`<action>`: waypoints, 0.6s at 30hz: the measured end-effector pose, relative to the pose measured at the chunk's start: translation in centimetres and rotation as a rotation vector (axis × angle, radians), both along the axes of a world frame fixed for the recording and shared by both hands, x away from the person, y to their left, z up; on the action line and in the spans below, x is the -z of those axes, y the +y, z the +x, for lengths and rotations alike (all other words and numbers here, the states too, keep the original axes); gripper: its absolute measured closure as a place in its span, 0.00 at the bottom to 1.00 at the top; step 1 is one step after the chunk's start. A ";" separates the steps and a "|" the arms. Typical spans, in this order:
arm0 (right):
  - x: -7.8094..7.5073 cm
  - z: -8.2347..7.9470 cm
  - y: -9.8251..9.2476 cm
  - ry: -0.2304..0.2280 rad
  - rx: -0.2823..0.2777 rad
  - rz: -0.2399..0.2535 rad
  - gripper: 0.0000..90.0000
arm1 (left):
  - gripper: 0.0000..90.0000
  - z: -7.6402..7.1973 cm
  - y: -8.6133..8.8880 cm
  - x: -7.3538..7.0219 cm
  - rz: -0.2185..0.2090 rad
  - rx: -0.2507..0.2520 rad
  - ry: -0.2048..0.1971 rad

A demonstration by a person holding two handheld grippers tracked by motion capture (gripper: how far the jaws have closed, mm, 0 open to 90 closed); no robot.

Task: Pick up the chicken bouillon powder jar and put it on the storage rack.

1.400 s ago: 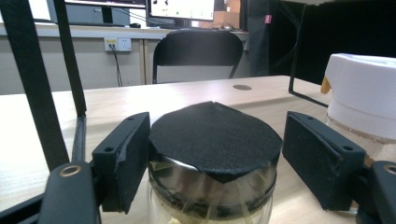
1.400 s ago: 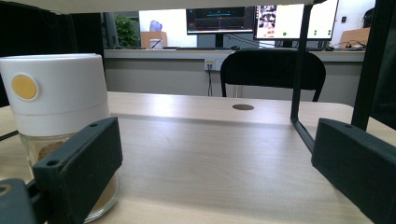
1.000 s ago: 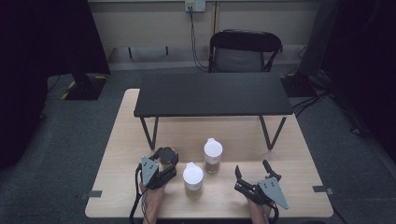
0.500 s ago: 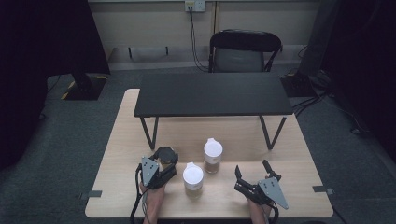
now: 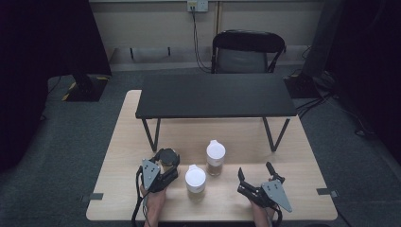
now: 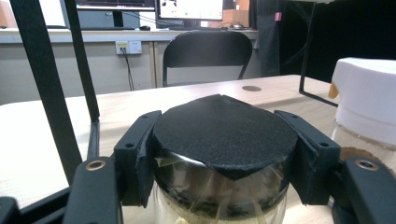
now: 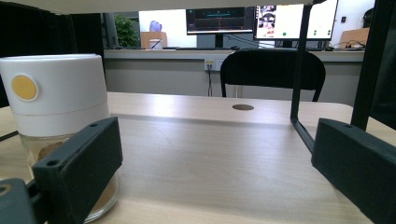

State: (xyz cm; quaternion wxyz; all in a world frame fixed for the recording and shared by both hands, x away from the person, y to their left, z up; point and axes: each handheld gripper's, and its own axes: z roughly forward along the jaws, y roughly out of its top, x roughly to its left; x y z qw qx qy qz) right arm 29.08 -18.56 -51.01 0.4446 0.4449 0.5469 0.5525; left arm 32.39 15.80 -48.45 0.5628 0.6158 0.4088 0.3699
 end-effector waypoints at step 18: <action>0.0 0.0 0.0 -0.002 0.001 -0.001 0.01 | 0.39 -0.6 0.4 -1.4 -0.003 0.006 -0.006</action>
